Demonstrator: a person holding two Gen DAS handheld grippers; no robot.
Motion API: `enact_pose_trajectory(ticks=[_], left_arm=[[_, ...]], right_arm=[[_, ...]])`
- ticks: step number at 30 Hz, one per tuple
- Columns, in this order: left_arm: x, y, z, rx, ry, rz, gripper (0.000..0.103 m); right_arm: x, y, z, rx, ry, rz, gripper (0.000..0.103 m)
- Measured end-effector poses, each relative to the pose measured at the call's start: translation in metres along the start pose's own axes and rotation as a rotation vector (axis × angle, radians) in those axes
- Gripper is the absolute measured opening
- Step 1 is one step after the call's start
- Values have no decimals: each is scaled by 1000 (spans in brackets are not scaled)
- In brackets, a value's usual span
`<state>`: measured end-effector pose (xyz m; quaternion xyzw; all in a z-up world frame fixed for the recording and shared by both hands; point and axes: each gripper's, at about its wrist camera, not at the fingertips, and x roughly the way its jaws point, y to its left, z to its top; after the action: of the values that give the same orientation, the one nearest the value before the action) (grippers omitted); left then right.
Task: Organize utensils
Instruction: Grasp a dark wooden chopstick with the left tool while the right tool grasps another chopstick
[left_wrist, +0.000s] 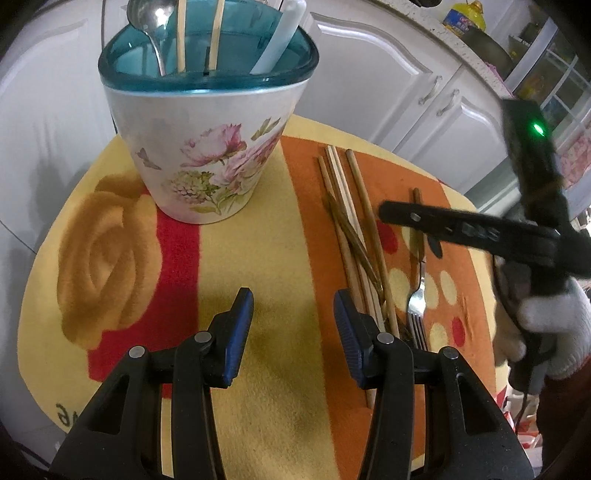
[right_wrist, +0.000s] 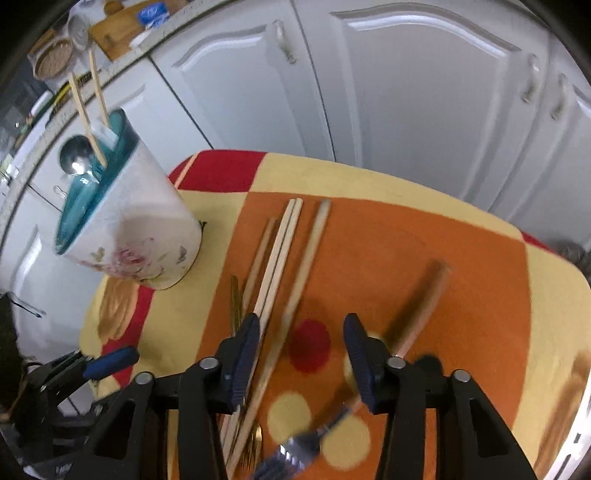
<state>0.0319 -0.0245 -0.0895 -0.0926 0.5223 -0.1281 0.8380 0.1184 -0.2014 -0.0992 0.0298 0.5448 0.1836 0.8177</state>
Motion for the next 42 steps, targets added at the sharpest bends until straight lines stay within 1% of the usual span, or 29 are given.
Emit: enact_pose_trajectory(ticks=[2, 3, 4, 5, 7, 9, 11, 14, 18, 20, 23, 25, 27, 32, 37, 39, 42], left_arm=[[3, 0, 1, -2, 7, -4, 44], [5, -1, 1, 0, 10, -9, 44], [6, -2, 1, 2, 12, -13, 44], [7, -4, 1, 6, 14, -18, 44], [12, -8, 2, 14, 17, -30, 44], [17, -12, 5, 22, 24, -40, 44], [24, -18, 8, 34, 27, -51, 44], [33, -22, 11, 40, 43, -54, 44], [36, -21, 14, 29, 46, -64, 44], [38, -18, 14, 6, 40, -66, 44], [41, -8, 17, -65, 33, -82, 44], [40, -1, 20, -102, 22, -84, 44], [38, 6, 22, -143, -2, -81, 44], [38, 18, 27, -215, -12, -92, 44], [43, 17, 32, -223, -11, -86, 44], [45, 15, 34, -234, -12, -90, 44], [47, 11, 37, -242, -26, -74, 44]], right_arm=[[9, 1, 6, 0, 13, 2, 32], [15, 0, 8, -2, 23, 0, 26], [20, -1, 9, -9, 37, -17, 24], [21, -2, 9, -15, 37, -14, 23], [18, -6, 6, -24, 31, -3, 20], [13, -11, -1, -32, 36, -20, 19], [9, -19, -6, -23, 33, -31, 19], [5, -30, -11, 23, 31, 0, 19], [4, -30, -14, -2, 26, -2, 19], [6, -29, -13, -4, 23, -1, 19], [6, -29, -14, -4, 23, 0, 19], [7, -30, -13, 5, 25, 13, 22], [7, -33, -10, 23, 33, 36, 28], [7, -31, 3, 41, 37, 25, 29], [13, -33, 15, 56, 56, -14, 29], [16, -35, 19, 65, 55, -9, 29], [18, -35, 23, 49, 46, -12, 29]])
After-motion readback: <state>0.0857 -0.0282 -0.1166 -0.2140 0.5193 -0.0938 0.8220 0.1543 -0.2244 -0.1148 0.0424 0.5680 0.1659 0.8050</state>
